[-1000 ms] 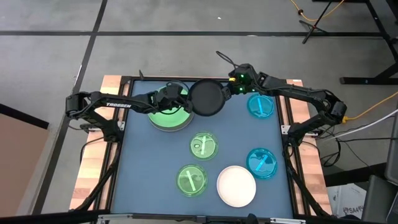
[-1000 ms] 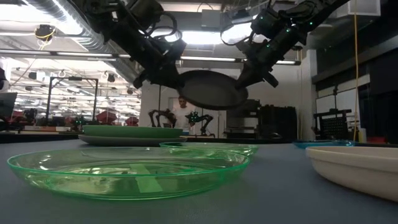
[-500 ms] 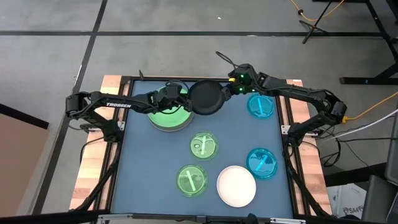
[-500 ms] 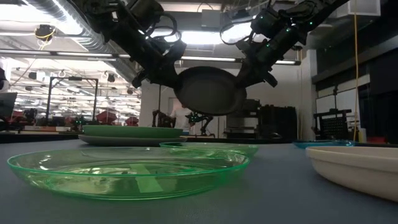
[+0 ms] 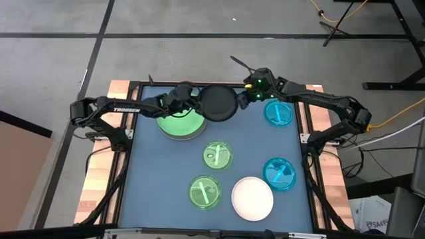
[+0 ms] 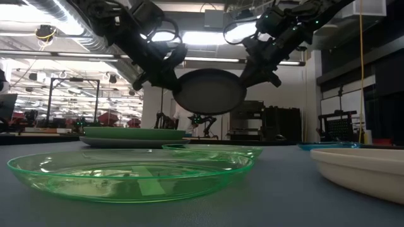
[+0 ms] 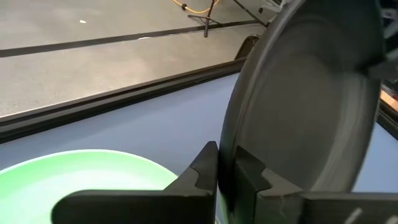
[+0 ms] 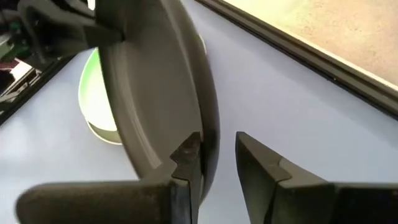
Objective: Stack plastic plates
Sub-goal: Stack the black plate on top of the green plate
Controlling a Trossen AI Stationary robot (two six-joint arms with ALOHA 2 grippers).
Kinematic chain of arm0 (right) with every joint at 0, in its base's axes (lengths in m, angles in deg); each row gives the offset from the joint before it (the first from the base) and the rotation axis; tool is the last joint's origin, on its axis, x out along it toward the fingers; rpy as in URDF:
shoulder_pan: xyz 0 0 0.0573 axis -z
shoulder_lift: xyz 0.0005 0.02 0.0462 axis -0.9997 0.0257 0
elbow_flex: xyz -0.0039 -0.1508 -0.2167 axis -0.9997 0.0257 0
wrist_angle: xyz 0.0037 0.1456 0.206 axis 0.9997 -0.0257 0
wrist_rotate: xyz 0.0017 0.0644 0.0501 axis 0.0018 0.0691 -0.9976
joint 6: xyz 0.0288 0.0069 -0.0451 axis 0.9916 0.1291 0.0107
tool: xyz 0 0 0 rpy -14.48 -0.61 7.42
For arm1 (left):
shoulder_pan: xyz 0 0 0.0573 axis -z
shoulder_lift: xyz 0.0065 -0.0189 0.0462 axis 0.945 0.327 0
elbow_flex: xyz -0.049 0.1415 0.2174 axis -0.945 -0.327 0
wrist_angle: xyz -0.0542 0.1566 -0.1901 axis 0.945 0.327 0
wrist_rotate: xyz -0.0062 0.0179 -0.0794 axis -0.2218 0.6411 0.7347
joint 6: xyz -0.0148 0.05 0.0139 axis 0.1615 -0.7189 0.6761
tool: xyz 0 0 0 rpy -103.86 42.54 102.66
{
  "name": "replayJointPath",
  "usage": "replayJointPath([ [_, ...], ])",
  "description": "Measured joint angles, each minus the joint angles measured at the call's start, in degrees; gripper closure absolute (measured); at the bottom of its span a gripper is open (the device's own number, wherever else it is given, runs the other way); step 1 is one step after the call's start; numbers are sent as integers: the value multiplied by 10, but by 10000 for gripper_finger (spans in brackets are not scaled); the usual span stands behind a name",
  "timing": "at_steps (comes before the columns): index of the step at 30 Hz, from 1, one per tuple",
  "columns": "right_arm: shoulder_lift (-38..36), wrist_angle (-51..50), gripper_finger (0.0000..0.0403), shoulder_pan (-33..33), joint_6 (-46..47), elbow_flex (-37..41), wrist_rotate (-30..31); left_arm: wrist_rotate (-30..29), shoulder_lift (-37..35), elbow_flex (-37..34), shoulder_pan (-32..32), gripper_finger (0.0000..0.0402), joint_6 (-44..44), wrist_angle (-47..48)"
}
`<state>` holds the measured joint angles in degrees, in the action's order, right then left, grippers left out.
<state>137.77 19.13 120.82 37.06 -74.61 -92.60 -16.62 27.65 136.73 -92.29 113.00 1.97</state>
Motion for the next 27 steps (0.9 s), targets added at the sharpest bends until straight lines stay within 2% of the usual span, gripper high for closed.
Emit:
replayJointPath([
  [15, -2, -98, 317, 0, -28, 0, 0, 1, -15, 0, -41, 392, -24, 7],
  [20, -2, -134, 317, 0, -42, 0, -1, 46, -55, 0, -63, 392, -27, 54],
  [27, -2, -135, 317, -34, -42, 1, 14, 115, -120, 0, -99, 392, -6, 180],
])
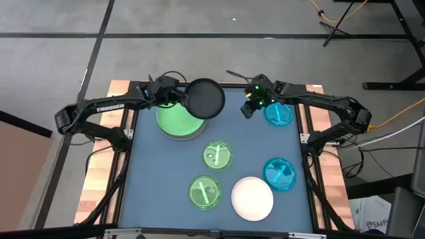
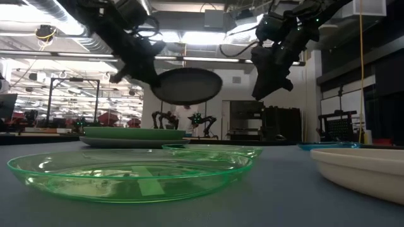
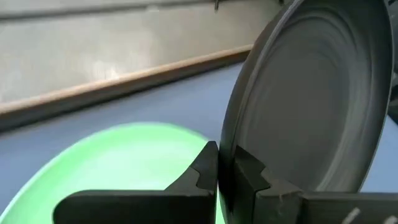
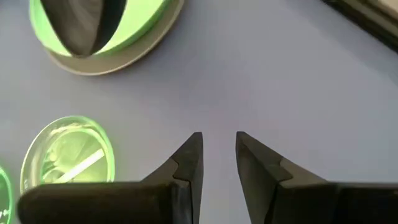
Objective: Stack plastic plates
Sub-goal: Stack the black plate on top of the green plate
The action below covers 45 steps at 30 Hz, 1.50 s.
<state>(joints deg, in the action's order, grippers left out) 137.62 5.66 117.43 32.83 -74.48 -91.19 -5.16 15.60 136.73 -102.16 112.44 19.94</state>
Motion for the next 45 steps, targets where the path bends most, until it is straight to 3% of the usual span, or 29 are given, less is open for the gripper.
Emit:
replayJointPath([
  [10, 0, 17, 317, -90, -15, 0, 7, 80, -34, 0, -54, 392, 26, 157],
  [21, 0, 17, 317, -187, -40, 0, 66, 80, -31, 0, -109, 392, 26, 239],
  [35, 0, 17, 317, -257, -60, 0, 70, 77, -1, 0, -117, 392, 67, 258],
  [45, 0, 17, 317, -263, -73, 0, 81, 77, 53, 0, -120, 392, 66, 257],
])
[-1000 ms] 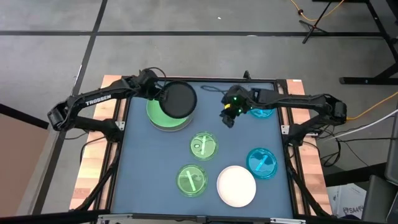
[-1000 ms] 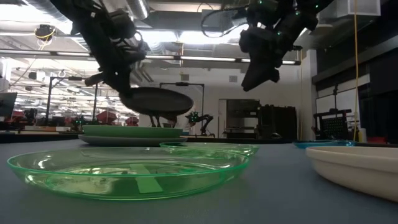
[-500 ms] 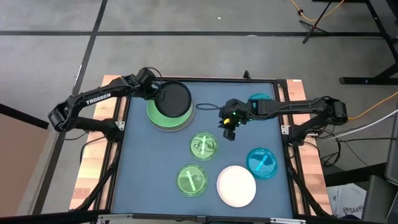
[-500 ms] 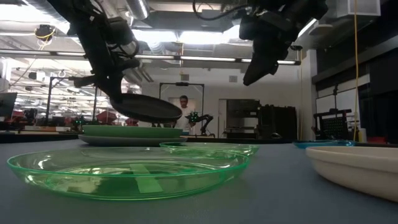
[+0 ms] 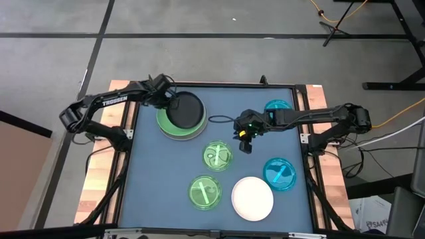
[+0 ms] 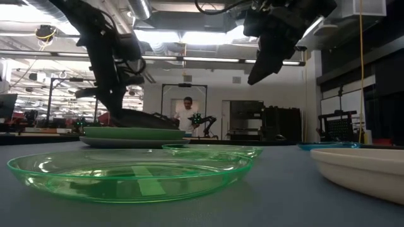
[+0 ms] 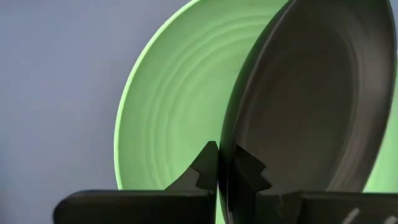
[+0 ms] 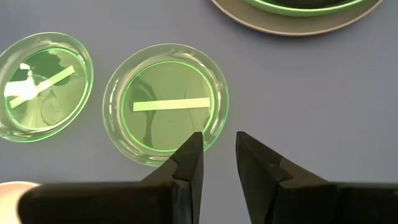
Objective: Stack plastic plates
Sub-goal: Stack the black plate on top of the green plate
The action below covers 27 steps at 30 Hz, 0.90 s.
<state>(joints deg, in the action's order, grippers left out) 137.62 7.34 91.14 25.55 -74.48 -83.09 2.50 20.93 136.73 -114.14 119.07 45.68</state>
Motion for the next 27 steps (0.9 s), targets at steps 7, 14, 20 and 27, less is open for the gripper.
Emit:
replayJointPath([
  [7, 0, 0, 317, 0, 0, 0, 4, -4, 13, 0, 0, 383, 0, -1],
  [14, 0, 0, 317, 0, 0, 0, 4, -14, 13, 0, 0, 372, 0, 1],
  [20, 0, 0, 317, 0, 0, 0, 3, -18, 13, 0, 0, 370, 0, 10],
  [27, 0, 0, 317, 0, 0, 0, 3, -18, 13, 0, 0, 369, -1, 35],
])
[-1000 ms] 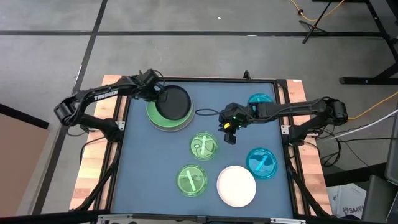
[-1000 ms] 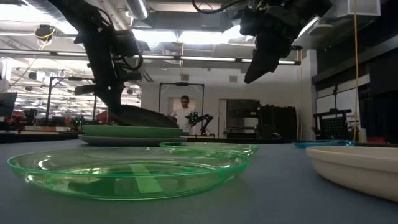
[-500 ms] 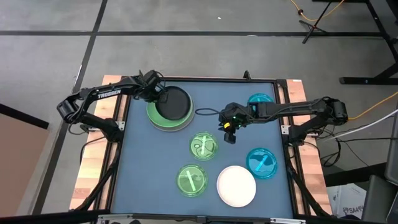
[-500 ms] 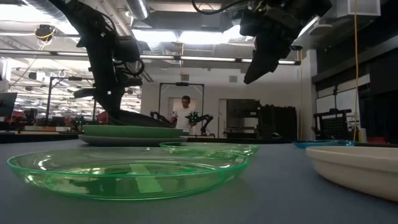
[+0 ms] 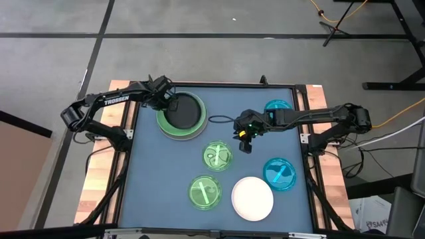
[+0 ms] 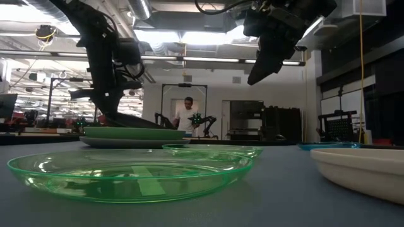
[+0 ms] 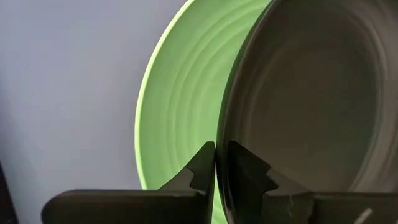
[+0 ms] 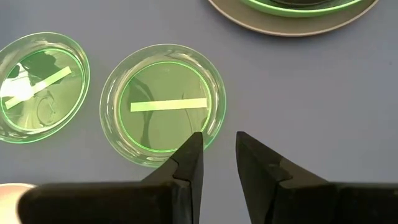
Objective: Stack plastic plates
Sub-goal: Stack the black plate on top of the green plate
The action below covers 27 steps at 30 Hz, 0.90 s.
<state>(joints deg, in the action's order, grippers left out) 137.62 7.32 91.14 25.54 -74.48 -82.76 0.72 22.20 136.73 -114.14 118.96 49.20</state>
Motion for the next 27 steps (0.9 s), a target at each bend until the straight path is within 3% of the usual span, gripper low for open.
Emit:
replayJointPath([
  [27, 0, 0, 317, 0, 0, 0, 0, -14, 0, 0, 0, 369, -16, 4],
])
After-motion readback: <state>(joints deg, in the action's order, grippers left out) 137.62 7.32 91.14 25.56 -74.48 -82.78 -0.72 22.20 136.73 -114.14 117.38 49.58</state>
